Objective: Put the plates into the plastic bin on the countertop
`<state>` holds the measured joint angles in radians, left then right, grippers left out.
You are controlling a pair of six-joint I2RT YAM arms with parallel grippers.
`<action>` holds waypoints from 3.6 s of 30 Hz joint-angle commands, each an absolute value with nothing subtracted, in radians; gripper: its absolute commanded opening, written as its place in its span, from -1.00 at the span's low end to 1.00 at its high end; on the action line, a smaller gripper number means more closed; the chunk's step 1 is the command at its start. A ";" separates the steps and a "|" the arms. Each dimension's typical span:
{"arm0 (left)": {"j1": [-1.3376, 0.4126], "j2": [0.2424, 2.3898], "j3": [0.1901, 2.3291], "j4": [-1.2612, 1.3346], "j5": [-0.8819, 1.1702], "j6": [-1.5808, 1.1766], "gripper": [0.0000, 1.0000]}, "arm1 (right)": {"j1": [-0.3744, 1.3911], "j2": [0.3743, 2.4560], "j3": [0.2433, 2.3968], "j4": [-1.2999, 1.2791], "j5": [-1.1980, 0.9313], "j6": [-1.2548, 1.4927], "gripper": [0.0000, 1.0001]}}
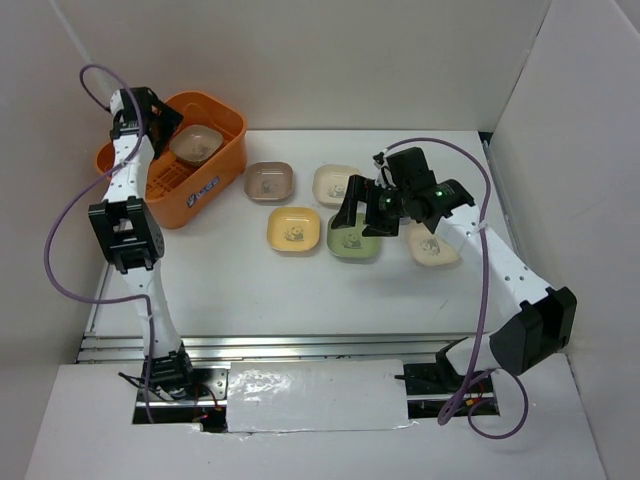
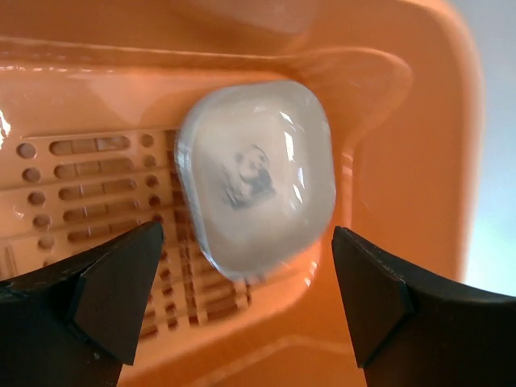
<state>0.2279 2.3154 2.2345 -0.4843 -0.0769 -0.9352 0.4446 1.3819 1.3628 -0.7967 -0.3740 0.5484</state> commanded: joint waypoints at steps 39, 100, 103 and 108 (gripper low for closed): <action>-0.388 1.997 1.381 -0.466 -0.166 -0.615 0.52 | 0.305 1.170 1.229 -0.798 -0.344 0.535 1.00; 0.051 1.915 2.224 -0.478 -0.198 -0.789 0.99 | 0.353 1.296 1.319 -0.785 -0.394 0.529 1.00; -0.095 1.816 2.126 -0.552 -0.152 -0.729 0.99 | 0.344 1.299 1.331 -0.793 -0.374 0.535 1.00; -0.251 1.798 1.933 -0.575 0.023 -0.663 0.99 | 0.257 1.249 1.358 -0.873 -0.204 0.668 1.00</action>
<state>-0.2066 1.7180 2.0380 -0.4942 -0.0963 -0.7555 0.3195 1.2968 1.3022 -0.8158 -0.3237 0.5819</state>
